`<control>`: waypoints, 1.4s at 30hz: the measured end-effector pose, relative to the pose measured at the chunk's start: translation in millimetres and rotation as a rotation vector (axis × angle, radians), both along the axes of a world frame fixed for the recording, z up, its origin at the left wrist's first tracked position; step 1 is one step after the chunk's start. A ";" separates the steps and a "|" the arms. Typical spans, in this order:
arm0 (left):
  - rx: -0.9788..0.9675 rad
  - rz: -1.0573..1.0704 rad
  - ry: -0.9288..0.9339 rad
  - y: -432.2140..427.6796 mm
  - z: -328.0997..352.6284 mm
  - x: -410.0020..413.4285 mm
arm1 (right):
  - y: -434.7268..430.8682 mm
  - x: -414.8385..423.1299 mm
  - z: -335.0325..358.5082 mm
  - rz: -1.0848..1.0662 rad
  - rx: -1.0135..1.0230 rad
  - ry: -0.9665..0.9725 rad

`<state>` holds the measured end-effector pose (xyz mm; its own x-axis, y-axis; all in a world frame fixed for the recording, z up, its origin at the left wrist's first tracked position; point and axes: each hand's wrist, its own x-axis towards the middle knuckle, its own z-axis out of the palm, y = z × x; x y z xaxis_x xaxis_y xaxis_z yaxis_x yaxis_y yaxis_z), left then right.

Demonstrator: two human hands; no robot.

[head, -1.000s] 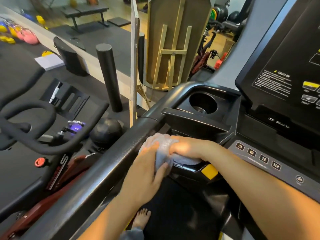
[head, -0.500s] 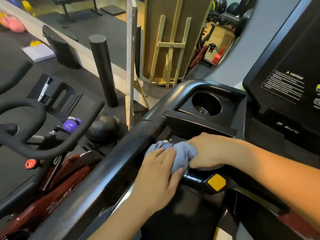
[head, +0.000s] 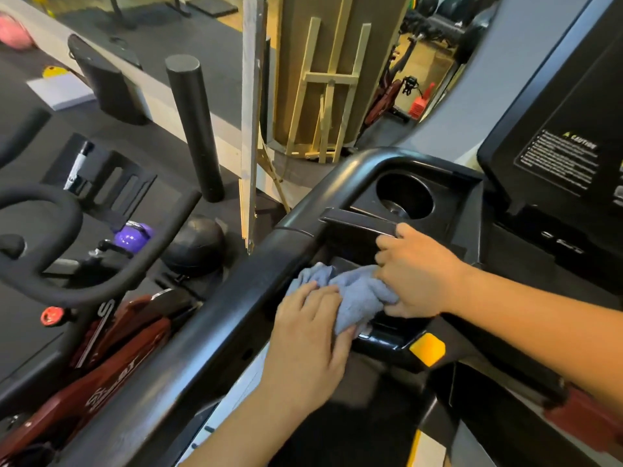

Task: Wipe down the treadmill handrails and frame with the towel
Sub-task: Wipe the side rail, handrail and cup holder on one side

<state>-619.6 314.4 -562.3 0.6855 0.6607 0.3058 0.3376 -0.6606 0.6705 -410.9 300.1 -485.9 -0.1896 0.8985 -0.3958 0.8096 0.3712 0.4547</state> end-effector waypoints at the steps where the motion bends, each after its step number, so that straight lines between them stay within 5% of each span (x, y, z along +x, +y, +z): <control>1: 0.028 -0.030 0.014 -6.7 1.1 6.0 | -12.0 5.5 4.2 -0.065 0.010 0.031; 7: -0.045 -0.152 -0.151 -45.7 4.0 5.5 | -51.9 -12.1 29.6 -0.281 0.065 0.364; 12: -0.287 0.157 -0.203 -47.2 -26.6 -41.0 | -70.6 -91.6 -9.0 -0.395 0.275 0.485; 15: -0.556 0.536 -0.238 -47.1 -36.7 -46.2 | -61.3 -144.5 -39.4 -0.381 0.340 0.481; 17: -0.766 0.595 -0.299 -45.2 -43.3 -46.0 | -50.7 -158.1 -51.8 -0.346 0.314 0.488; 21: -1.258 0.433 -0.394 -49.4 -43.6 -29.7 | -48.2 -136.8 -45.2 -0.372 0.264 0.472; 26: -2.031 0.017 -0.799 -91.6 -6.6 19.8 | -105.2 -88.0 -12.8 -0.399 0.440 0.540; 31: -1.997 -0.118 -0.780 -132.7 15.0 57.0 | -151.8 -44.2 9.9 -0.495 0.395 0.613; 37: -1.932 0.189 -0.871 -106.0 -5.0 41.8 | -125.7 -65.9 -6.0 -0.465 0.338 0.522; 40: -1.921 0.390 -0.885 -70.7 -19.3 23.9 | -86.2 -86.4 -7.0 -0.561 0.141 0.472; 42: -2.009 0.283 -1.071 -54.6 -18.6 16.6 | -66.3 -101.7 -10.8 -0.510 0.063 0.442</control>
